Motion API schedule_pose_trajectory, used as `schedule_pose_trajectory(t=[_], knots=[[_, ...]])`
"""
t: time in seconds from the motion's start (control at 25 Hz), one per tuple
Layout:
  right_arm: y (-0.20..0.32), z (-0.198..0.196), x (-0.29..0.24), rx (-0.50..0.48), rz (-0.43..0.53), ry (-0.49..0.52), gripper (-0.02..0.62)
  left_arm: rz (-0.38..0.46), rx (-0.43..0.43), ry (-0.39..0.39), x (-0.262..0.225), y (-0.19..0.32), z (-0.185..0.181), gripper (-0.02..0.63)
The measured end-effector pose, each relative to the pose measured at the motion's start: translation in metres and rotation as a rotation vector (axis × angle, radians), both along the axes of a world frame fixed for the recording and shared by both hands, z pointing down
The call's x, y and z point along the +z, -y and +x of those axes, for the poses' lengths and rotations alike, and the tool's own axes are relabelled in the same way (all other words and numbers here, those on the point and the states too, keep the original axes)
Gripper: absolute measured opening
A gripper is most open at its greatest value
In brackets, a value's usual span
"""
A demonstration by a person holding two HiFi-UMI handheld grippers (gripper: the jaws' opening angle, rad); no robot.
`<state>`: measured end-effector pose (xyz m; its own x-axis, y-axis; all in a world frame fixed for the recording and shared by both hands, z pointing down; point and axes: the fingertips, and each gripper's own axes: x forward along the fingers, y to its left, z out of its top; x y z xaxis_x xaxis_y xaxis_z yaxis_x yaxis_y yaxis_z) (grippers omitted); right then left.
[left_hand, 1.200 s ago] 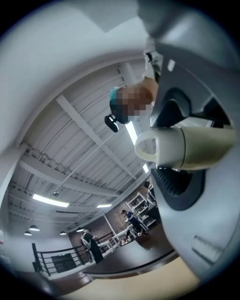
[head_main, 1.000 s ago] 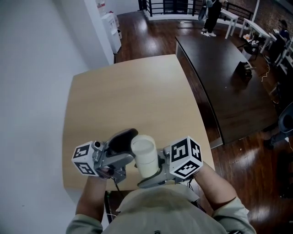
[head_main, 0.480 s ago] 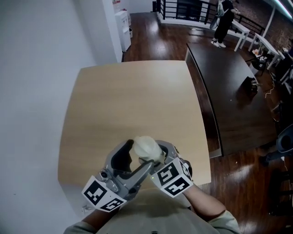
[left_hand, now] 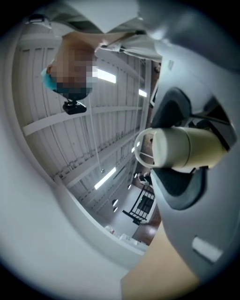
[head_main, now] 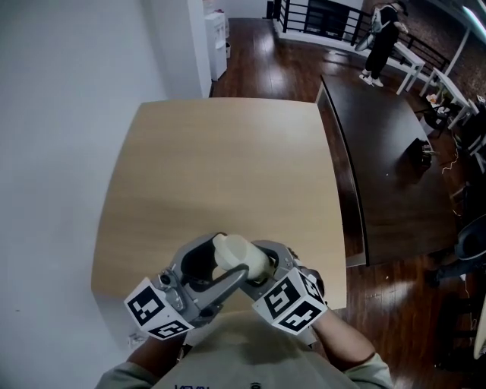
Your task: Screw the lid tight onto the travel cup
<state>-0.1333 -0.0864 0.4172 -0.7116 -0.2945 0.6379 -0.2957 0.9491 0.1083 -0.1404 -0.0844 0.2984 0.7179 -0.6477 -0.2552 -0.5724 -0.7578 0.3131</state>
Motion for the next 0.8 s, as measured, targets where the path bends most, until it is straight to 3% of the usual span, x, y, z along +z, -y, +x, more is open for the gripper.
schedule_pose_trajectory(t=[0.16,0.32,0.44,0.56,0.68,0.8], knots=[[-0.031,-0.006,-0.006,-0.183,-0.172,0.057,0.302,0.034,0.226,-0.037,-0.006,-0.012,0.001,0.281],[-0.069,-0.008,-0.019,-0.421,-0.389,0.151,0.302,0.036,0.562,-0.103,-0.014,-0.023,0.003,0.279],[-0.097,-0.008,-0.032,-0.607,-0.552,0.257,0.302,0.016,0.816,-0.191,-0.019,-0.030,0.004,0.275],[-0.120,-0.009,-0.046,-0.750,-0.654,0.336,0.302,-0.002,1.015,-0.303,-0.024,-0.038,0.005,0.270],[-0.128,-0.010,-0.050,-0.807,-0.685,0.367,0.302,-0.004,1.115,-0.379,-0.026,-0.040,0.006,0.270],[-0.125,-0.009,-0.051,-0.806,-0.686,0.374,0.302,0.002,1.122,-0.401,-0.027,-0.036,0.007,0.270]])
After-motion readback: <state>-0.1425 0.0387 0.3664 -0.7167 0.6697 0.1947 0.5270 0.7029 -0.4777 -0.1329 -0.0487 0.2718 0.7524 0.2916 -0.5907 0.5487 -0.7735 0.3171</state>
